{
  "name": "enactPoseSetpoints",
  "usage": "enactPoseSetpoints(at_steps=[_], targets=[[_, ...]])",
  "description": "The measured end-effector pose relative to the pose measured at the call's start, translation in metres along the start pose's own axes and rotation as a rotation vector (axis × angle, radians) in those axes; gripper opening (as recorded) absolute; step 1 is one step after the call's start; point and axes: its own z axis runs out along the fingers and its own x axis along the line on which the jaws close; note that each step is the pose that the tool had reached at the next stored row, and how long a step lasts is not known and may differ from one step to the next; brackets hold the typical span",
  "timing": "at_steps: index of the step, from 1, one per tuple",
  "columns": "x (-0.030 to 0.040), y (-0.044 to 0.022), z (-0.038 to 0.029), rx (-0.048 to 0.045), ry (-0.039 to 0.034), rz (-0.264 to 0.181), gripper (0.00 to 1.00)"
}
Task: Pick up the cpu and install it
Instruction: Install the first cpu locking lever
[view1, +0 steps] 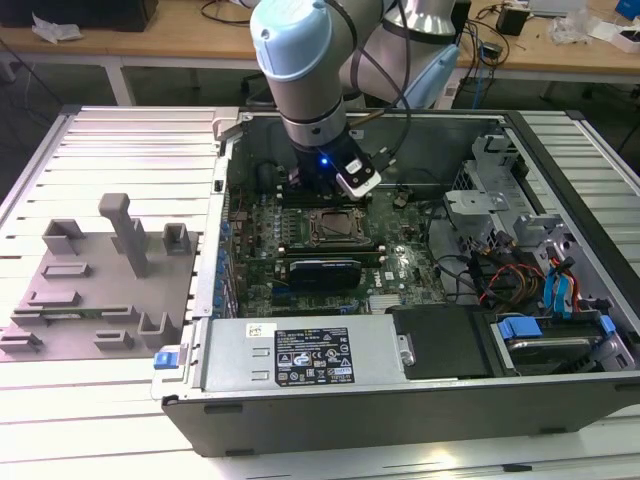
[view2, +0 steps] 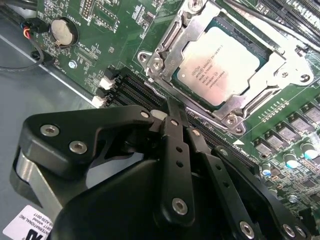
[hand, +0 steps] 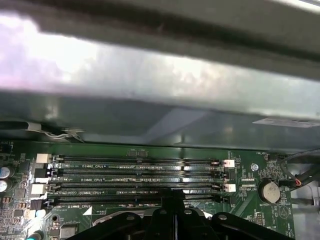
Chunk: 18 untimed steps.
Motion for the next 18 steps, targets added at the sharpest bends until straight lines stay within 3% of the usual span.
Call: enactPoseSetpoints(at_steps=[7, 13, 18], targets=[[0.0001, -0.0036, -0.0008, -0.0005, -0.0028, 0.000, 0.11], [-0.0020, -0.0018, -0.0076, -0.0007, -0.0029, -0.001, 0.11], [-0.0010, 0.0019, -0.0081, -0.0003, -0.0038, 0.000, 0.11]])
